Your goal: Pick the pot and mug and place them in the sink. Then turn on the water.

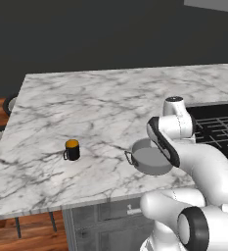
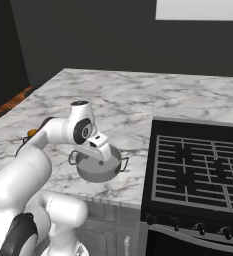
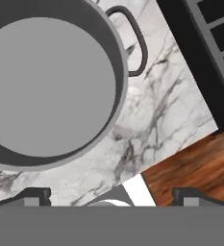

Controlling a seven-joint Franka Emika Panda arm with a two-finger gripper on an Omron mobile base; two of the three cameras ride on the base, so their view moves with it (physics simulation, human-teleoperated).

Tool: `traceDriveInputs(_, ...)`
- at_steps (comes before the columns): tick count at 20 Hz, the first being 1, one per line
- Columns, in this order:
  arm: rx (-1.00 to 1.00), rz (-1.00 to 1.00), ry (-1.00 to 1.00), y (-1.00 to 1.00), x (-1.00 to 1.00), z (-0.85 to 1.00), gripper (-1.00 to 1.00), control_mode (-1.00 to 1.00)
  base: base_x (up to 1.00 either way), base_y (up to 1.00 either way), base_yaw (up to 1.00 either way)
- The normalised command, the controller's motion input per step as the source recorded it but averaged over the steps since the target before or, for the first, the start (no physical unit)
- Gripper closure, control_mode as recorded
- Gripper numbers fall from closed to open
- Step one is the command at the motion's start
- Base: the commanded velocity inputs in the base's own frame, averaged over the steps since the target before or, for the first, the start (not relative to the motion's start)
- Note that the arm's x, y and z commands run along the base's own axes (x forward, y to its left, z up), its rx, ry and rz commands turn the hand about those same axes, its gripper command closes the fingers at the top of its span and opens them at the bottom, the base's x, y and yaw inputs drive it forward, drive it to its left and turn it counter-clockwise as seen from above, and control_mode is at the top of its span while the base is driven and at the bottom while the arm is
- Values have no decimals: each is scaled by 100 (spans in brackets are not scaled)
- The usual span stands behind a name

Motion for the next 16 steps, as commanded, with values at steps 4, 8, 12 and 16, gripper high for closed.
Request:
traceDriveInputs(4, 15, 0, 0, -13, 0, -21, -100, -100, 0, 0, 0)
traceDriveInputs(8, 8, 0, -6, -6, 0, -6, -100, -100, 0, 0, 0)
traceDriveInputs(12, 4, -2, -13, -1, 0, -13, -100, -100, 0, 0, 0)
traceDriveInputs(16, 0, -2, -25, 0, 0, -8, -100, -100, 0, 0, 0)
